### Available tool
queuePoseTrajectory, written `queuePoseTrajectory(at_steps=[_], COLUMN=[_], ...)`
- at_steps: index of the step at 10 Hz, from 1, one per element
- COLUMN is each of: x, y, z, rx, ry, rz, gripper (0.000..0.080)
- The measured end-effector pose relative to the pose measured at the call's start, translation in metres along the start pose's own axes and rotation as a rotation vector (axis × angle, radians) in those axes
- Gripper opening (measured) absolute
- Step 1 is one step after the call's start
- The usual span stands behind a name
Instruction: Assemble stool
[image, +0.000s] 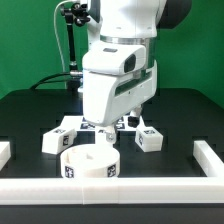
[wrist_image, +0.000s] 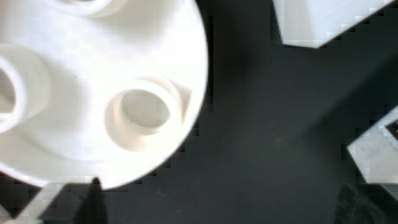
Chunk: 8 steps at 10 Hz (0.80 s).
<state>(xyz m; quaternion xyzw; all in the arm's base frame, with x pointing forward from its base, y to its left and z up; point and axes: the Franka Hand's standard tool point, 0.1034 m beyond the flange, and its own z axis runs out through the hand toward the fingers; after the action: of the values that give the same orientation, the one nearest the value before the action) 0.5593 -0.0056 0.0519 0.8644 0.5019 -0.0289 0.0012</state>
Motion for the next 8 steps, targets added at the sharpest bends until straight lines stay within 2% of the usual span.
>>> queuePoseTrajectory(at_steps=[3,8], x=[-0.009,-0.009], y=[0.014,0.013], z=[0.011,0.025], rx=[0.005,0.021], ry=[-0.001,-0.006], rz=[-0.024,-0.026], gripper=[0.0650,0.0650])
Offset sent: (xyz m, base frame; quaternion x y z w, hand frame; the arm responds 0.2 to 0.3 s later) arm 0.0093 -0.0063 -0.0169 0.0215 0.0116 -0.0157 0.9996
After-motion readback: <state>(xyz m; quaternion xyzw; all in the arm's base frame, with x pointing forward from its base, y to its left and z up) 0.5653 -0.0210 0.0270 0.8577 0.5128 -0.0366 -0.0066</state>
